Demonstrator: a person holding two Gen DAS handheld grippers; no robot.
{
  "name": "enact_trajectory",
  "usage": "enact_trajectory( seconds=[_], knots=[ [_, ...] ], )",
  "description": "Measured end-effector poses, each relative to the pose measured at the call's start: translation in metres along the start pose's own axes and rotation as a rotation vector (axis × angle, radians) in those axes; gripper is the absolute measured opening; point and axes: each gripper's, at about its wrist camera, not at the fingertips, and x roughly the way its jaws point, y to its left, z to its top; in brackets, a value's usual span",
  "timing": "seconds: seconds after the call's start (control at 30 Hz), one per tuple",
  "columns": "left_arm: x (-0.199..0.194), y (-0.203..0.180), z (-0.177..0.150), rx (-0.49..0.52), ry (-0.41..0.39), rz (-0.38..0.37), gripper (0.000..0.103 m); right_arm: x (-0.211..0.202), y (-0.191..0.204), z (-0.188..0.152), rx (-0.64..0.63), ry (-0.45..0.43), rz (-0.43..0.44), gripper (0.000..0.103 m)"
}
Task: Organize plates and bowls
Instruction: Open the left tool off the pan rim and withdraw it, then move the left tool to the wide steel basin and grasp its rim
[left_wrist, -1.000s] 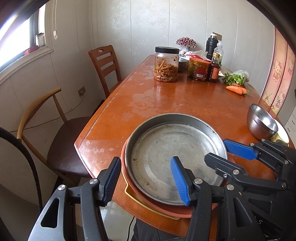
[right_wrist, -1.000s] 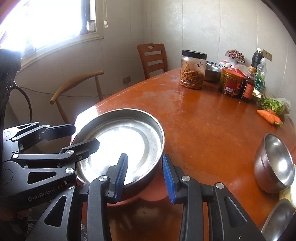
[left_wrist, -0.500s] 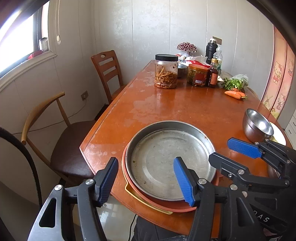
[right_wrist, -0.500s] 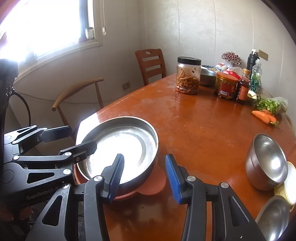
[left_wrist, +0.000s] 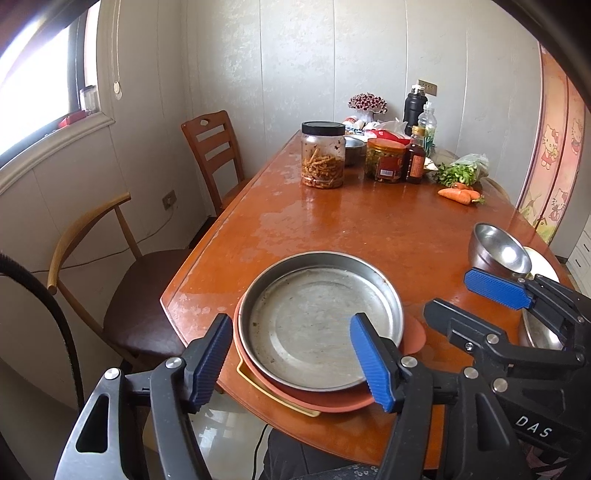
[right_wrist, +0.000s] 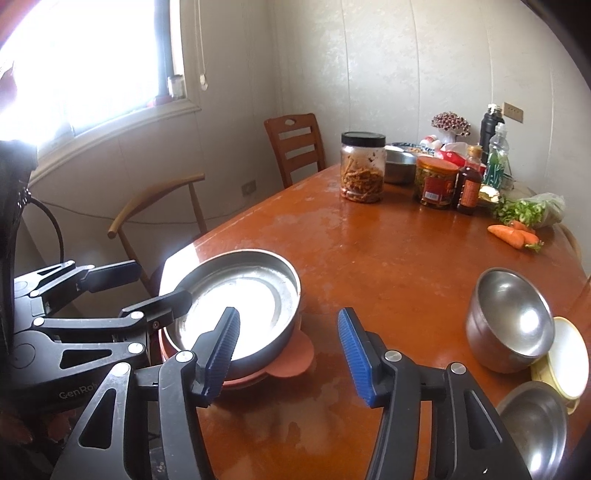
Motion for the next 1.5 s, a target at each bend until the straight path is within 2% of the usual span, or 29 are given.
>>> enact_trajectory(
  seconds=[0.33, 0.57, 0.67, 0.8, 1.1, 1.5],
  knots=[
    [-0.022, -0.023, 0.003, 0.011, -0.027, -0.037, 0.068, -0.037, -0.015, -0.002, 0.042, -0.064, -0.019, 0.063],
    [-0.035, -0.049, 0.007, 0.043, -0.043, -0.054, 0.069, -0.067, -0.032, -0.004, 0.080, -0.116, -0.037, 0.064],
    [-0.038, -0.062, 0.008, 0.058, -0.046, -0.062, 0.069, -0.082, -0.040, -0.005, 0.089, -0.141, -0.055, 0.069],
    [-0.041, -0.078, 0.010, 0.073, -0.043, -0.083, 0.069, -0.102, -0.053, -0.010, 0.109, -0.176, -0.072, 0.070],
    [-0.043, -0.114, 0.013, 0.099, -0.035, -0.145, 0.070, -0.133, -0.085, -0.028, 0.150, -0.197, -0.148, 0.073],
    [-0.038, -0.155, 0.013, 0.144, -0.020, -0.190, 0.070, -0.165, -0.132, -0.054, 0.222, -0.208, -0.246, 0.074]
  ],
)
